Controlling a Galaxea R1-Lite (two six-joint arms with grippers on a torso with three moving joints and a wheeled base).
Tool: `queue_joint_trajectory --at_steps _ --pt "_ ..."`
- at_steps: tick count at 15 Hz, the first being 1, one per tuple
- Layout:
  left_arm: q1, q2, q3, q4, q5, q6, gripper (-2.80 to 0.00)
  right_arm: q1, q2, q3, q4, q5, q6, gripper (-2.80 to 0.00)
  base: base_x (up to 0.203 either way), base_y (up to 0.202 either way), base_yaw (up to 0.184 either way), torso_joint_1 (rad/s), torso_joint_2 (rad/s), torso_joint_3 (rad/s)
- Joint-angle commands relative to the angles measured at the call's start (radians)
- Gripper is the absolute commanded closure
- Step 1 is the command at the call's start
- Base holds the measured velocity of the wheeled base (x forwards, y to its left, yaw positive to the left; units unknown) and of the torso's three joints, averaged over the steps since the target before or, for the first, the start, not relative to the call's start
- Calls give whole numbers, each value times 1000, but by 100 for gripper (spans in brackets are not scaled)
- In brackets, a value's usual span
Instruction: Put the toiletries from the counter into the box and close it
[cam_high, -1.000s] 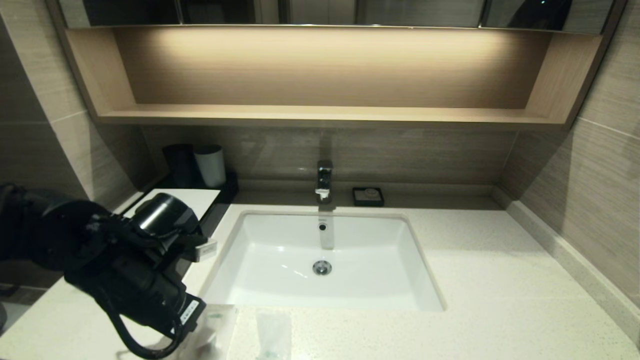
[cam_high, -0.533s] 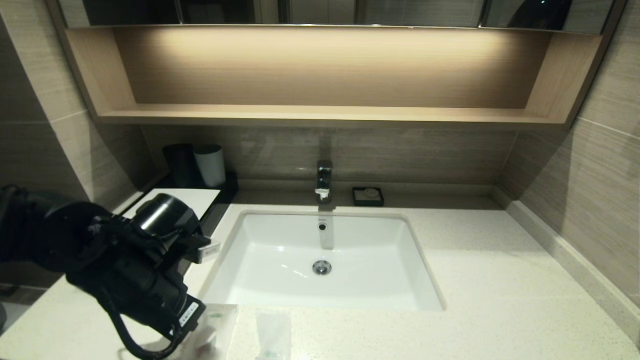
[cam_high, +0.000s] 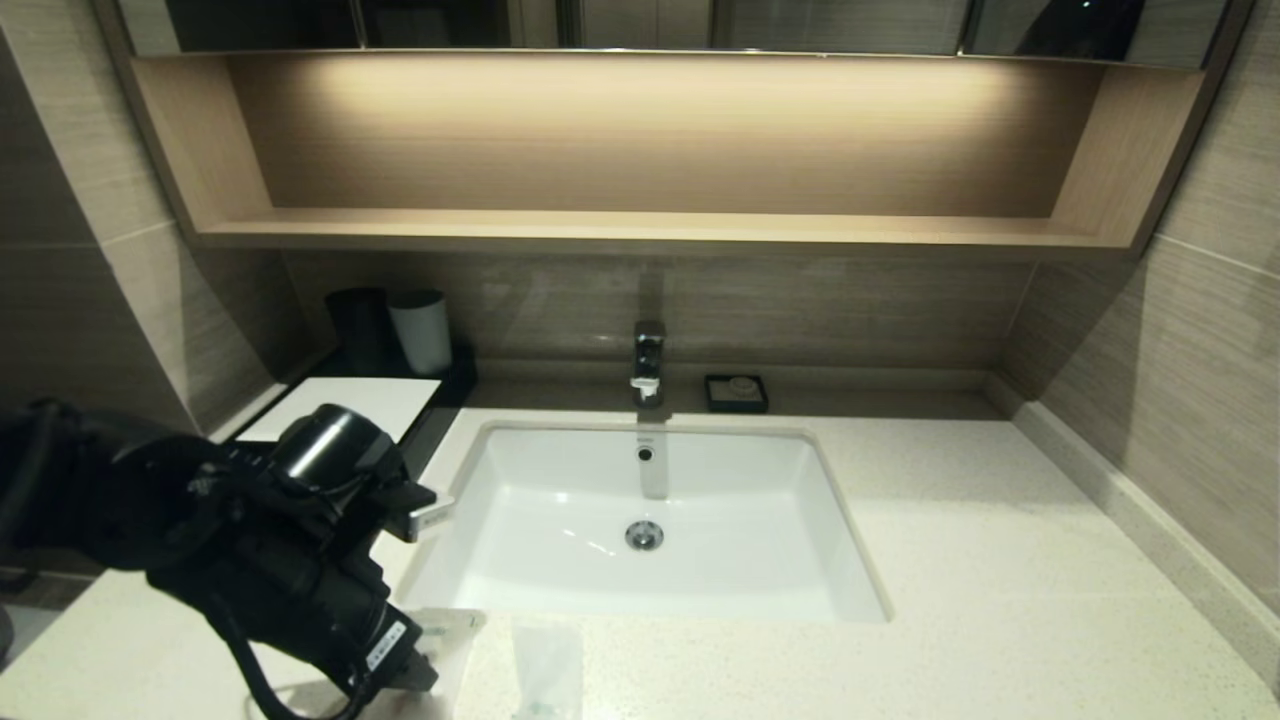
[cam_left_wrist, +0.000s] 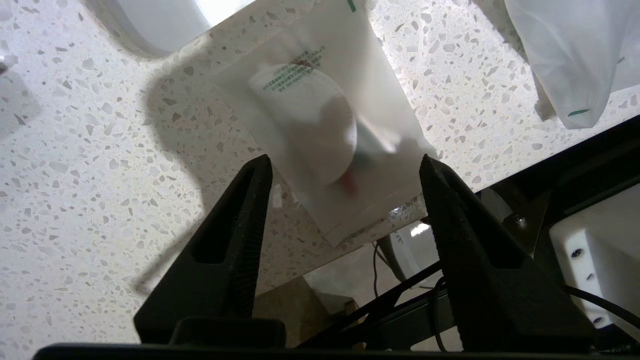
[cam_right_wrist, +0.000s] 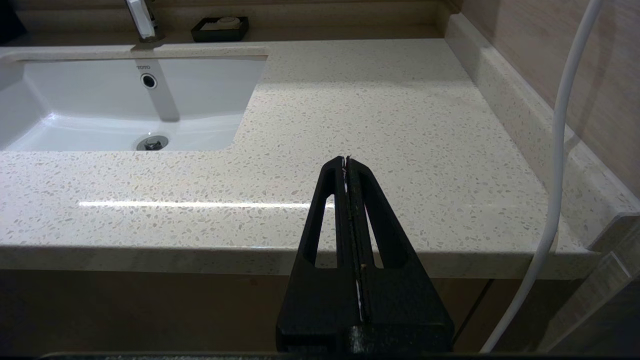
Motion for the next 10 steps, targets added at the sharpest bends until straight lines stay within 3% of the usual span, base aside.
queue_joint_trajectory --at_steps 1,10 --pt "0 9 3 1 -1 12 -280 0 1 0 1 0 0 0 0 0 0 0 0 0" --pt "0 27 5 -2 2 77 -280 0 1 0 -1 0 0 0 0 0 0 0 0 0"
